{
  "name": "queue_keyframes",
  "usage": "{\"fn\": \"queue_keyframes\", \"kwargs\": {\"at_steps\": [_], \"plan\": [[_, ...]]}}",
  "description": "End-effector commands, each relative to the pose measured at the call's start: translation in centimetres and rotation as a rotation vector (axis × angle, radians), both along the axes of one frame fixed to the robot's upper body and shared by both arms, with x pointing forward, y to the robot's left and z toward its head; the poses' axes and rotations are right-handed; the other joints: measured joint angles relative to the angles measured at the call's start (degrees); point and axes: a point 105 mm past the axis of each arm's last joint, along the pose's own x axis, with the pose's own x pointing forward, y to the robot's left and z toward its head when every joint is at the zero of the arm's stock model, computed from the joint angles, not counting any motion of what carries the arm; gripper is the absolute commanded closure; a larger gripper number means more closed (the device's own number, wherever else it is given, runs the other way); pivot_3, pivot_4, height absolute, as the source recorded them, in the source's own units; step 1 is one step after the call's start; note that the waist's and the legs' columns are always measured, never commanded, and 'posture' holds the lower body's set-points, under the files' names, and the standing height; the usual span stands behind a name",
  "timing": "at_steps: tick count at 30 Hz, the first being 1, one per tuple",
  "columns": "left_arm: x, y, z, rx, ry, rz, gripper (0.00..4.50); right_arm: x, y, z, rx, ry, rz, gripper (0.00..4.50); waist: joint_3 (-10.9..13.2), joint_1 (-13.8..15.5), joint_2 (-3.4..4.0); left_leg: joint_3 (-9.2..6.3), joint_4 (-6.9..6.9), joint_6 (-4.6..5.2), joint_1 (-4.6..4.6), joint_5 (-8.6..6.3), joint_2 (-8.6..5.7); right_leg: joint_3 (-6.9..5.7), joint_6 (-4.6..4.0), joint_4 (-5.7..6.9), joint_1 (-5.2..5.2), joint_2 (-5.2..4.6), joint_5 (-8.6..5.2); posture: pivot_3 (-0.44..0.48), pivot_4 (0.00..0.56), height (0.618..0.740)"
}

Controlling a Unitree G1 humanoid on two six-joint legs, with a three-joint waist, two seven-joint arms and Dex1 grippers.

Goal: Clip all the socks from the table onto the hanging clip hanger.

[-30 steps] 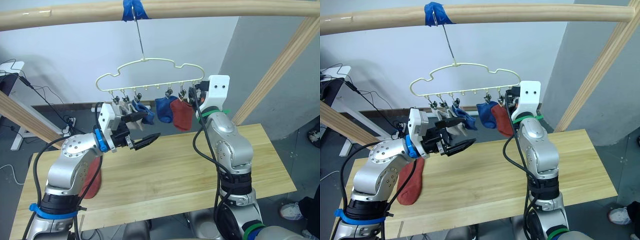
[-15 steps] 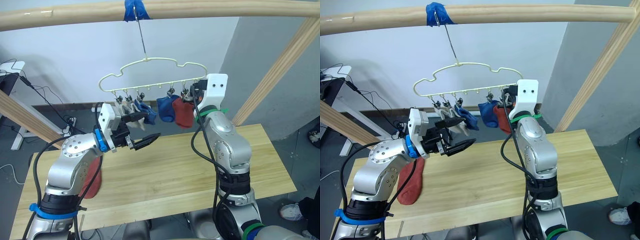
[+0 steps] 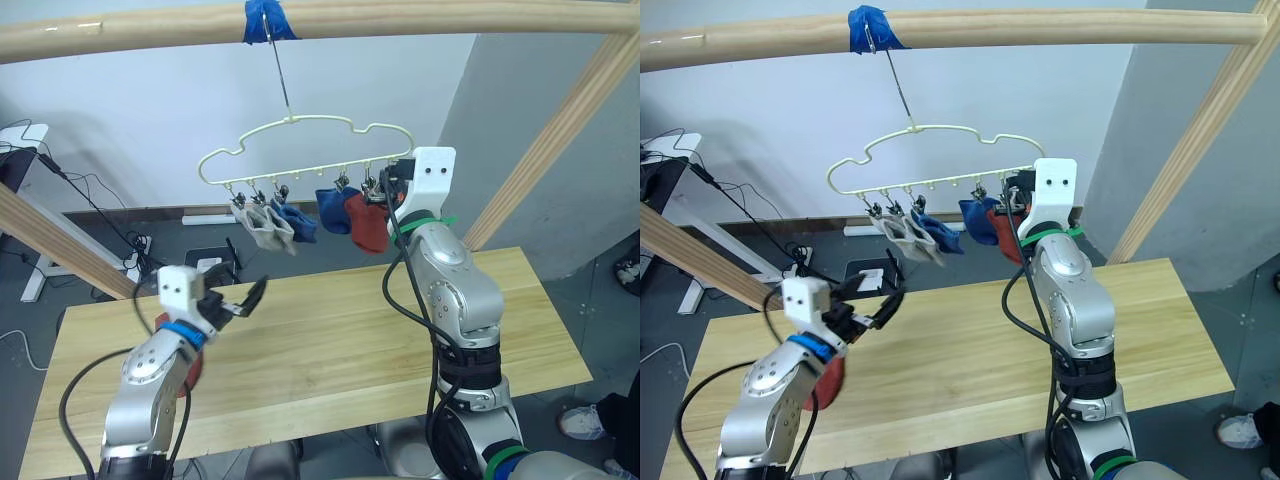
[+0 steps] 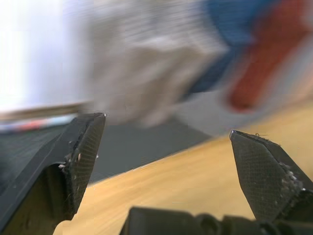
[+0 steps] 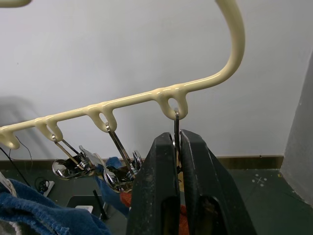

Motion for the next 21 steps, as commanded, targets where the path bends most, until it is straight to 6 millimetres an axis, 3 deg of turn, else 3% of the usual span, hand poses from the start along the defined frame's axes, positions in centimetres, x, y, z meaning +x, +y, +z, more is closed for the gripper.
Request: {"fn": "queue_keyframes", "kwargs": {"at_steps": [1, 5, 9, 13, 21], "plan": [[-0.9, 4.9, -1.2, -0.025, 0.031, 0.263, 0.00, -0.5, 0.1, 1.4, 0.013, -0.057, 0.011, 4.48, 0.00, 0.00, -0.01, -0.02, 0.01, 0.01, -0.01, 0.01, 0.00, -0.03, -0.01, 0.01, 0.00, 0.00, 0.01, -0.232, 0.196, 0.740], [-2.0, 9.1, -3.6, -0.008, 0.129, 0.445, 0.00, -0.5, 0.2, 1.3, 0.006, -0.052, 0.019, 4.48, 0.00, -0.01, -0.01, -0.03, 0.00, 0.02, 0.00, 0.01, 0.00, -0.06, -0.02, 0.01, 0.01, 0.02, 0.01, -0.230, 0.203, 0.740], [-2.3, 11.2, -5.0, -0.048, 0.202, 0.538, 0.00, -0.6, 0.4, 1.3, 0.004, -0.049, 0.027, 4.48, -0.01, 0.14, -0.01, -0.05, 0.00, 0.02, -0.01, 0.02, -0.02, -0.07, -0.02, 0.00, 0.01, 0.01, 0.01, -0.230, 0.210, 0.740], [-2.2, 12.0, -6.4, -0.065, 0.270, 0.560, 0.00, -0.8, 0.4, 1.2, -0.002, -0.043, 0.032, 4.48, -0.01, 0.07, -0.03, -0.07, 0.00, 0.02, -0.01, 0.02, -0.02, -0.10, -0.02, 0.00, 0.02, 0.01, 0.02, -0.231, 0.216, 0.740], [-0.9, 11.4, -9.1, -0.084, 0.402, 0.500, 0.00, -0.8, 0.5, 1.2, -0.006, -0.039, 0.037, 4.48, -0.02, 0.01, -0.03, -0.10, -0.01, 0.02, -0.01, 0.02, -0.01, -0.13, -0.02, 0.00, 0.02, 0.02, 0.02, -0.239, 0.223, 0.740]]}}
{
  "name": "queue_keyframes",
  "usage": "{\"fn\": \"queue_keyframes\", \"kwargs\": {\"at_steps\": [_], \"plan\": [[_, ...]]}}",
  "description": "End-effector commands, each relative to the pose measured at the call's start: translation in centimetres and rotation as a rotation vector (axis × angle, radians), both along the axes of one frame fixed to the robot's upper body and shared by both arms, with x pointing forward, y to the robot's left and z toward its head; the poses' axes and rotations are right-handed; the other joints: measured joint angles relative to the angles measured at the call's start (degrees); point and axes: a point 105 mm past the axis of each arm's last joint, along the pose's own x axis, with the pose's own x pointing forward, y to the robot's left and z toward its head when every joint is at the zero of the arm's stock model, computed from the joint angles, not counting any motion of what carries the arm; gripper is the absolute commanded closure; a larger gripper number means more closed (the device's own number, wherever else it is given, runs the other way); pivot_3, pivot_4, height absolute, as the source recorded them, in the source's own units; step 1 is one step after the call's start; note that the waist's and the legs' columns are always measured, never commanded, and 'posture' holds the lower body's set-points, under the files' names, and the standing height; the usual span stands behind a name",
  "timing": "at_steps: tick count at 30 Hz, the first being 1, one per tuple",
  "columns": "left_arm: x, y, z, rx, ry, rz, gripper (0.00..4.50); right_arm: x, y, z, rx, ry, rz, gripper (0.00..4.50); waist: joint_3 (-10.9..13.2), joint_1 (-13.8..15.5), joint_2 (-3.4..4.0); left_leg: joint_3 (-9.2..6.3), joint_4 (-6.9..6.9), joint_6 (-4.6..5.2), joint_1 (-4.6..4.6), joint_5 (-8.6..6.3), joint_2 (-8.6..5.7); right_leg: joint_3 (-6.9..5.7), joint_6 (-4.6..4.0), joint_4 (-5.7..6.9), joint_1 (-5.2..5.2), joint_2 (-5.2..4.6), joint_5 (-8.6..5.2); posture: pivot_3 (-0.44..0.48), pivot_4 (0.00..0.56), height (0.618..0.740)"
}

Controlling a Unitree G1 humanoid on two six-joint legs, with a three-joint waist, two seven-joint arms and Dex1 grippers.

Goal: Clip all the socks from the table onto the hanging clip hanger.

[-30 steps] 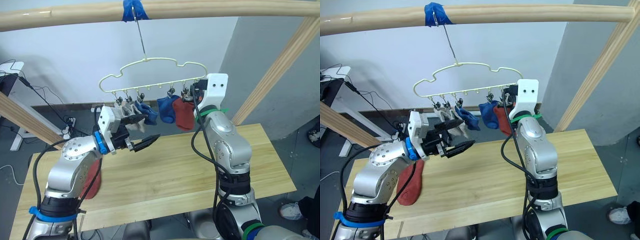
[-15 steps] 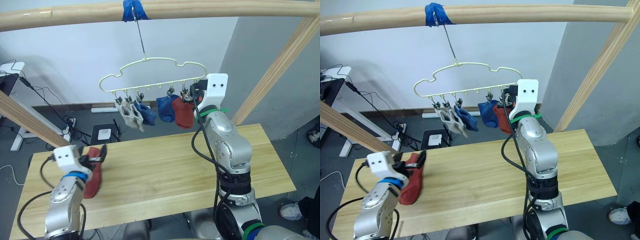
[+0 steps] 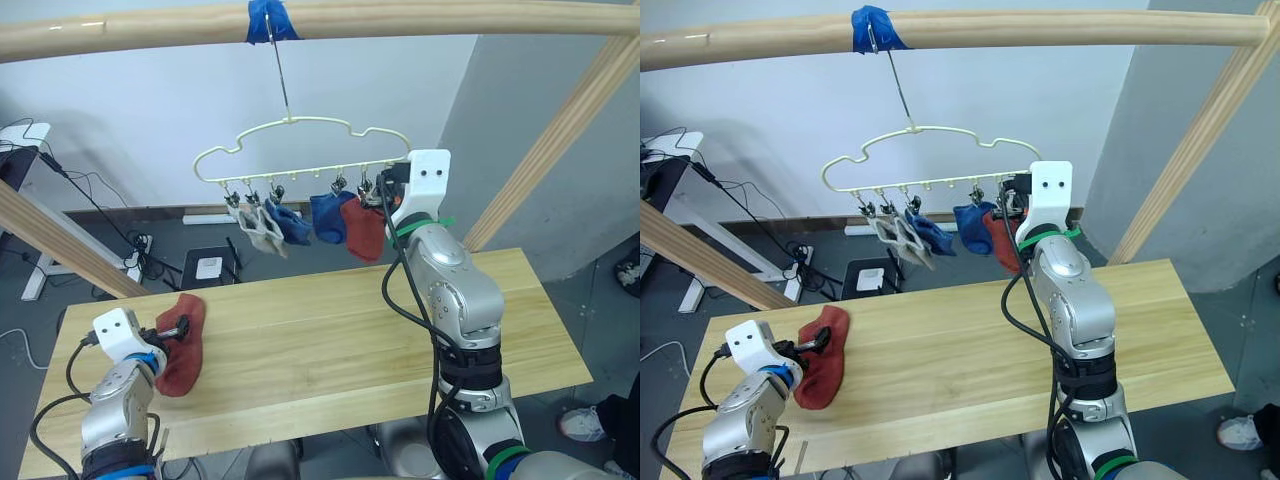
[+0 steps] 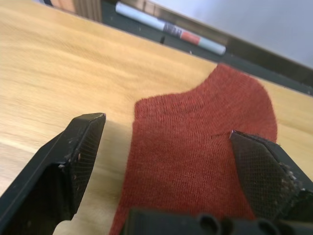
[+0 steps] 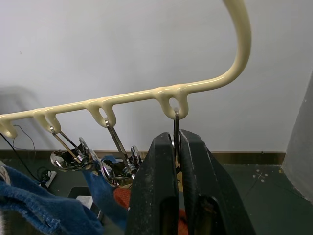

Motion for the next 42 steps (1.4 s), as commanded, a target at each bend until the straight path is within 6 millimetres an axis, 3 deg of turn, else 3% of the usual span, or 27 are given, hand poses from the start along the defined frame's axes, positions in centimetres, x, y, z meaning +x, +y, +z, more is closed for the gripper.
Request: {"fn": "queue_keyframes", "kwargs": {"at_steps": [1, 4, 6, 14, 18, 21, 26, 29, 31, 37, 42], "plan": [[0.2, 0.0, -0.4, 0.024, 0.032, -0.044, 0.00, -0.7, 0.1, 1.6, 0.017, -0.062, 0.013, 4.48, 0.00, 0.00, 0.00, 0.01, -0.01, 0.00, 0.01, 0.00, 0.00, 0.01, 0.00, 0.00, 0.00, 0.00, 0.00, -0.239, 0.223, 0.740], [0.3, -0.3, -0.5, 0.037, 0.039, -0.069, 0.00, -0.7, 0.1, 1.6, 0.017, -0.061, 0.012, 4.48, 0.00, -0.01, 0.00, 0.02, -0.01, 0.00, 0.01, 0.00, 0.00, 0.01, 0.00, 0.00, 0.00, -0.01, 0.00, -0.242, 0.223, 0.740], [0.2, -0.3, -0.6, 0.049, 0.054, -0.071, 0.36, -0.7, 0.1, 1.6, 0.017, -0.060, 0.012, 4.50, 0.00, -0.01, 0.00, 0.03, -0.01, 0.00, 0.01, 0.00, 0.00, 0.02, 0.00, 0.00, 0.00, -0.03, 0.00, -0.243, 0.224, 0.740], [0.0, -1.2, -0.5, 0.079, 0.035, -0.151, 2.43, -0.8, 0.2, 1.6, 0.023, -0.057, 0.011, 4.50, 0.00, -0.06, 0.00, 0.04, -0.02, 0.00, 0.03, 0.00, 0.01, 0.03, 0.00, 0.00, 0.00, -0.05, 0.00, -0.239, 0.226, 0.740], [0.1, -2.1, -0.2, 0.093, 0.010, -0.220, 3.73, -0.8, 0.2, 1.5, 0.023, -0.056, 0.010, 4.50, 0.00, -0.07, 0.00, 0.04, -0.02, 0.00, 0.03, 0.00, 0.01, 0.03, 0.00, 0.00, 0.00, -0.06, 0.00, -0.242, 0.228, 0.740], [1.4, -6.5, 1.7, 0.179, -0.098, -0.485, 4.48, -0.7, 0.0, 1.5, 0.021, -0.055, 0.003, 4.50, 0.01, -0.06, 0.01, 0.06, -0.04, 0.00, 0.03, 0.00, 0.01, 0.04, 0.00, -0.01, -0.01, -0.06, 0.00, -0.247, 0.229, 0.740], [2.8, -13.7, 5.9, 0.195, -0.317, -0.803, 4.48, -0.7, -0.2, 1.5, 0.016, -0.058, -0.009, 4.50, 0.02, 0.56, 0.02, 0.03, -0.03, -0.04, -0.04, 0.02, 0.04, 0.01, 0.00, -0.07, 0.00, -0.22, 0.00, -0.253, 0.228, 0.740], [2.4, -19.9, 8.7, 0.139, -0.421, -1.062, 4.48, -0.7, -0.6, 1.6, 0.013, -0.061, -0.018, 4.50, 0.02, 0.31, 0.02, 0.10, -0.03, -0.04, -0.04, 0.02, -0.01, 0.04, 0.01, -0.08, 0.00, -0.23, 0.00, -0.265, 0.227, 0.740], [2.1, -22.6, 10.0, 0.144, -0.473, -1.179, 4.48, -0.7, -0.7, 1.7, 0.012, -0.063, -0.023, 4.50, 0.02, 0.20, 0.02, 0.10, -0.05, -0.04, -0.04, 0.02, -0.06, 0.03, 0.01, -0.08, 0.00, -0.19, 0.00, -0.268, 0.226, 0.740], [3.0, -27.8, 13.0, 0.122, -0.617, -1.256, 4.48, -0.8, -0.9, 1.7, 0.010, -0.065, -0.029, 4.50, 0.02, -0.25, 0.02, 0.11, -0.07, -0.02, -0.02, 0.02, -0.04, 0.06, 0.02, -0.07, -0.01, -0.06, 0.00, -0.277, 0.227, 0.740], [5.2, -29.9, 13.9, 0.141, -0.675, -1.201, 4.48, -0.8, -1.0, 1.8, 0.008, -0.067, -0.032, 4.50, 0.02, -0.19, 0.02, 0.09, -0.02, 0.01, 0.00, 0.04, -0.08, 0.07, 0.02, -0.05, 0.05, -0.03, 0.00, -0.291, 0.224, 0.740]]}}
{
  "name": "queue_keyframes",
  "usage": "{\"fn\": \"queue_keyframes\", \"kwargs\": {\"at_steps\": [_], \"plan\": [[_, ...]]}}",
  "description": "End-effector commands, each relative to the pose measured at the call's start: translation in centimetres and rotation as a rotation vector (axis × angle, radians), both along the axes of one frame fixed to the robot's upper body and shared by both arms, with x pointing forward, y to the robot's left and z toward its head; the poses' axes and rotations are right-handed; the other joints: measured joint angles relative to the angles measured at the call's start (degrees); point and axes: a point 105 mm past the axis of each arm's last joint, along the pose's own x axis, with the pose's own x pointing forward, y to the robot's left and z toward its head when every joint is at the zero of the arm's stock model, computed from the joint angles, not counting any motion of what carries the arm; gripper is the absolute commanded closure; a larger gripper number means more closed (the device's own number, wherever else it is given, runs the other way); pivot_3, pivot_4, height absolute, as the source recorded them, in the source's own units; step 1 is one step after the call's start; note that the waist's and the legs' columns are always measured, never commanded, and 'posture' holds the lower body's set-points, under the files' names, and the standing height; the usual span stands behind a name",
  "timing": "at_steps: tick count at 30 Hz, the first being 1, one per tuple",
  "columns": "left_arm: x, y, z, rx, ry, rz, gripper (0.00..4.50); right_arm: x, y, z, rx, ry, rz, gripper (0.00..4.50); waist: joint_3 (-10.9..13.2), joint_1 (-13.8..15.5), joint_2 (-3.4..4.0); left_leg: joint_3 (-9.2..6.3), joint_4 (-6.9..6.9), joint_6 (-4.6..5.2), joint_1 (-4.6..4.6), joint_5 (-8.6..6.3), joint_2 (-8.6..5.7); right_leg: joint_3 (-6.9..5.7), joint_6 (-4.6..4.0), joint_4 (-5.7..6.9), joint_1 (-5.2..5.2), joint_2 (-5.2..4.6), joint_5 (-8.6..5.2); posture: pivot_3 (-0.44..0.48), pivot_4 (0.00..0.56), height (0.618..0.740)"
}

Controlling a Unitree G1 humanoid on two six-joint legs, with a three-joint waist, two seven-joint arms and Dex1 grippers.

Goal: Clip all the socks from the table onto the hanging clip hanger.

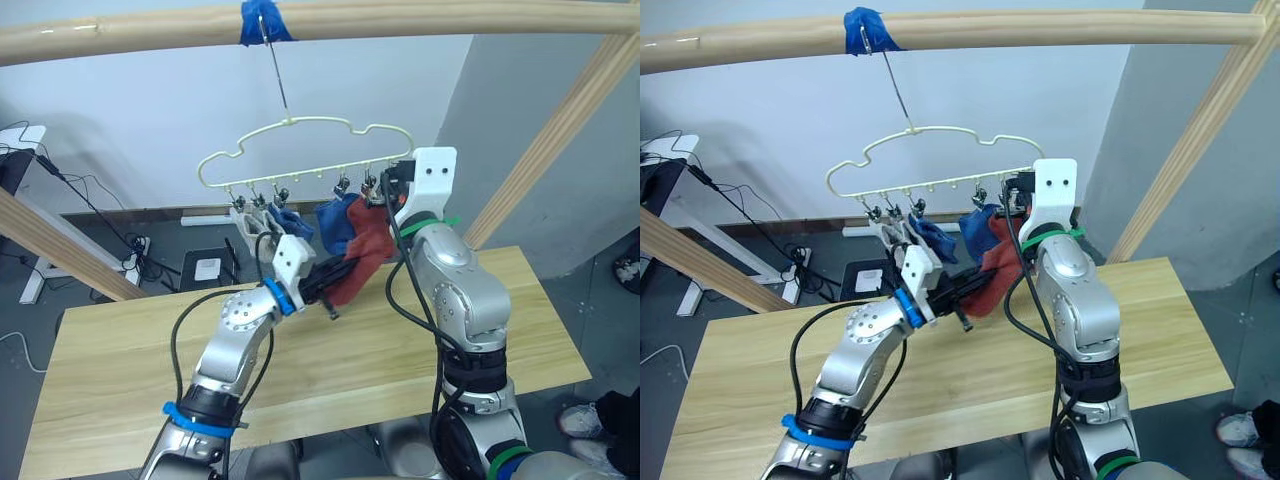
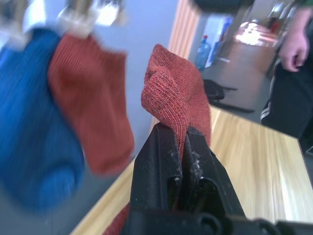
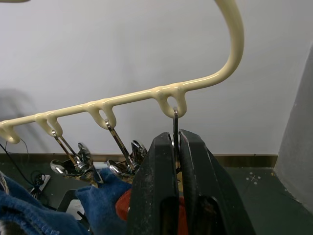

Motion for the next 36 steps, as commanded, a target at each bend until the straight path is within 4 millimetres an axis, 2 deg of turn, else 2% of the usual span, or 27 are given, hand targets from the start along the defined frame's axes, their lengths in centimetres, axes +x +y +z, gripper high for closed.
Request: {"fn": "queue_keyframes", "kwargs": {"at_steps": [1, 5, 12, 25, 31, 36], "plan": [[1.5, -1.2, 0.6, -0.005, -0.056, 0.048, 4.48, -0.5, -0.3, 1.4, 0.016, -0.054, -0.010, 4.50, 0.00, 0.03, 0.00, -0.02, 0.01, 0.01, -0.01, 0.00, -0.01, -0.02, 0.00, -0.01, 0.01, 0.00, 0.00, -0.291, 0.224, 0.740], [2.9, -1.4, 0.8, -0.021, -0.072, 0.103, 4.48, -0.5, -0.3, 1.5, 0.015, -0.055, -0.011, 4.50, 0.00, -0.05, 0.00, -0.01, -0.02, 0.01, -0.02, 0.01, -0.01, -0.01, 0.01, -0.03, 0.00, 0.00, 0.00, -0.300, 0.224, 0.740], [3.9, -0.9, 1.1, -0.042, -0.092, 0.140, 4.48, -0.6, -0.3, 1.4, 0.013, -0.050, -0.012, 4.50, 0.00, -0.13, 0.00, -0.02, -0.03, 0.01, -0.03, 0.01, -0.01, -0.01, 0.02, -0.05, 0.00, 0.00, -0.01, -0.306, 0.225, 0.740], [3.0, -2.6, 1.7, -0.042, -0.121, 0.051, 4.48, -0.7, -0.1, 1.2, 0.017, -0.038, -0.005, 4.50, 0.00, -0.19, 0.00, -0.06, -0.04, 0.01, -0.04, 0.01, -0.01, -0.04, 0.04, -0.07, 0.01, 0.00, -0.02, -0.308, 0.224, 0.740], [3.1, -2.6, 1.9, -0.042, -0.126, 0.056, 4.48, -0.7, -0.1, 1.2, 0.019, -0.038, -0.007, 4.50, 0.00, -0.30, 0.00, -0.06, -0.04, 0.01, -0.04, 0.01, -0.01, -0.04, 0.04, -0.07, 0.00, 0.01, -0.02, -0.310, 0.223, 0.740], [3.6, -2.3, 2.7, -0.071, -0.140, 0.086, 4.48, -0.7, -0.2, 1.0, 0.012, -0.035, -0.010, 4.50, 0.00, -0.31, 0.00, -0.06, -0.04, 0.01, -0.05, 0.01, -0.02, -0.04, 0.04, -0.07, 0.01, 0.00, -0.02, -0.310, 0.223, 0.740]]}}
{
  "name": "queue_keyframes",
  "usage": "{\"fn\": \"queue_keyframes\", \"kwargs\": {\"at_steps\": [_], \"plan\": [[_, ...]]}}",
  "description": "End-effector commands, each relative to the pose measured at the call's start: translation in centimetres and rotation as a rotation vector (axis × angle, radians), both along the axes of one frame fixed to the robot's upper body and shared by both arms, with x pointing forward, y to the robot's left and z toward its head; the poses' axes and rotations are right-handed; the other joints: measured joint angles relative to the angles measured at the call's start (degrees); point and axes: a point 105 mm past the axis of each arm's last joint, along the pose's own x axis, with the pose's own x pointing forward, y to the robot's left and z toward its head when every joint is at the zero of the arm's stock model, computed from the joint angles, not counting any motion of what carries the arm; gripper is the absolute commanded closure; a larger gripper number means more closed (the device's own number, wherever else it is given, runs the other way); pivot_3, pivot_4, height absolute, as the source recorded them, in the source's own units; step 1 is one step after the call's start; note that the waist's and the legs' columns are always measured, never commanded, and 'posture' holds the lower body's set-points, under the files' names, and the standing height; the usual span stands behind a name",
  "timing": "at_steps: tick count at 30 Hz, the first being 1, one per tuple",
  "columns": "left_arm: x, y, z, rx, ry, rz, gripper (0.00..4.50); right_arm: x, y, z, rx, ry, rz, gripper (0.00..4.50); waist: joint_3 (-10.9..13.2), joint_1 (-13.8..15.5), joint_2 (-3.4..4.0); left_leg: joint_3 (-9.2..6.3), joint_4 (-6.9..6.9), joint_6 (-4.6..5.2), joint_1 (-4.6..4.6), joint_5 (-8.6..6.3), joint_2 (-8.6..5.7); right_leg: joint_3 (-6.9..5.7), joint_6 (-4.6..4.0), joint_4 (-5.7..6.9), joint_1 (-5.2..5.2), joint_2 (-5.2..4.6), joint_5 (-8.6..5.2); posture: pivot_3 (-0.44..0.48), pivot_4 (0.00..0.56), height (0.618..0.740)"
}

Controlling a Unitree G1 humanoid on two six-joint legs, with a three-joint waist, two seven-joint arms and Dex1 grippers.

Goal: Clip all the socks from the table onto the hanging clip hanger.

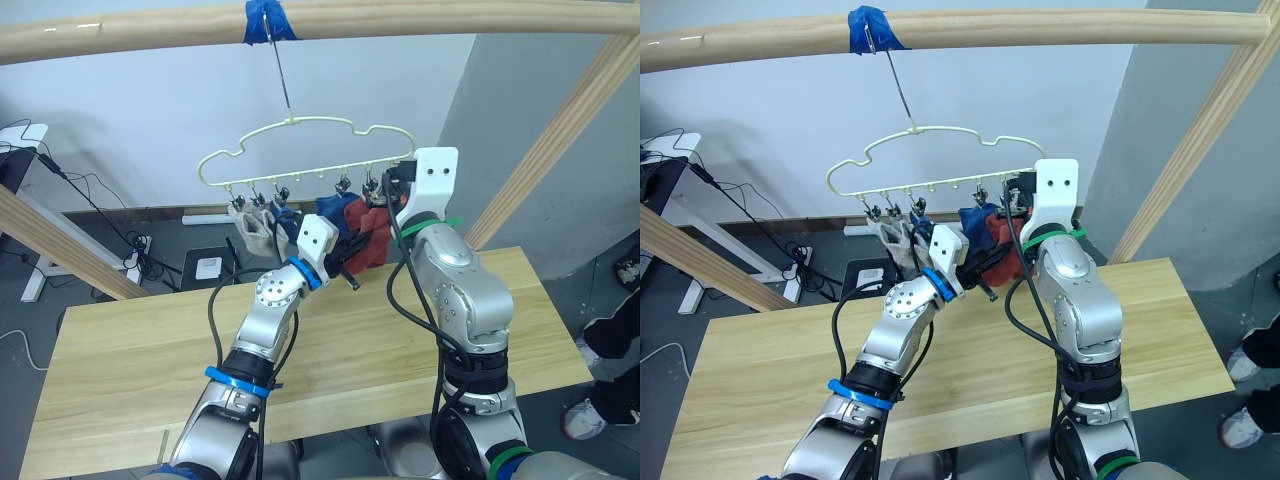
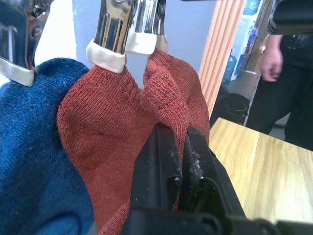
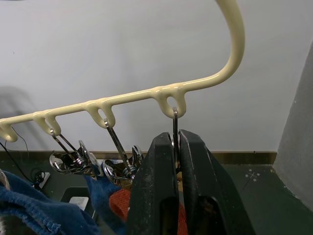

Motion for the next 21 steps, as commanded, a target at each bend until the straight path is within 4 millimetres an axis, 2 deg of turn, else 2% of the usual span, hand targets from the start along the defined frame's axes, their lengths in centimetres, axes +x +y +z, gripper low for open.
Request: {"fn": "queue_keyframes", "kwargs": {"at_steps": [1, 10, 13, 17, 21], "plan": [[0.1, -0.2, 2.4, -0.048, -0.077, 0.008, 4.48, -0.5, -0.3, 1.0, 0.012, -0.044, -0.009, 4.50, 0.00, 0.00, 0.00, 0.00, 0.00, 0.00, 0.00, 0.00, 0.00, 0.00, 0.00, 0.00, 0.00, 0.00, 0.00, -0.310, 0.223, 0.740], [0.1, -0.2, 2.9, -0.069, -0.093, 0.011, 4.48, -0.5, -0.4, 1.0, 0.011, -0.049, -0.018, 4.50, 0.00, 0.00, 0.00, 0.00, 0.00, 0.00, 0.00, 0.00, 0.00, 0.00, 0.00, 0.00, 0.00, 0.00, 0.00, -0.305, 0.223, 0.740], [0.2, -0.2, 3.0, -0.073, -0.093, 0.017, 4.50, -0.6, -0.5, 1.3, 0.021, -0.067, -0.020, 3.65, 0.00, 0.00, 0.00, 0.00, 0.00, 0.00, 0.00, 0.00, 0.00, -0.01, 0.01, 0.00, 0.00, 0.00, 0.00, -0.305, 0.223, 0.740], [0.5, 0.1, 3.3, -0.084, -0.109, 0.040, 4.50, -0.8, -0.6, 1.6, 0.039, -0.074, -0.014, 2.10, 0.00, -0.01, 0.00, 0.00, -0.01, 0.00, 0.00, 0.00, 0.00, 0.00, 0.01, 0.00, 0.00, 0.00, 0.00, -0.306, 0.223, 0.740], [0.7, 0.7, 2.8, -0.068, -0.068, 0.050, 3.46, -1.6, -0.5, 2.0, 0.032, -0.090, 0.033, 0.71, 0.00, 0.00, 0.00, -0.01, -0.01, 0.00, 0.00, 0.00, 0.01, 0.00, 0.01, 0.00, 0.00, 0.01, -0.01, -0.305, 0.222, 0.740]]}}
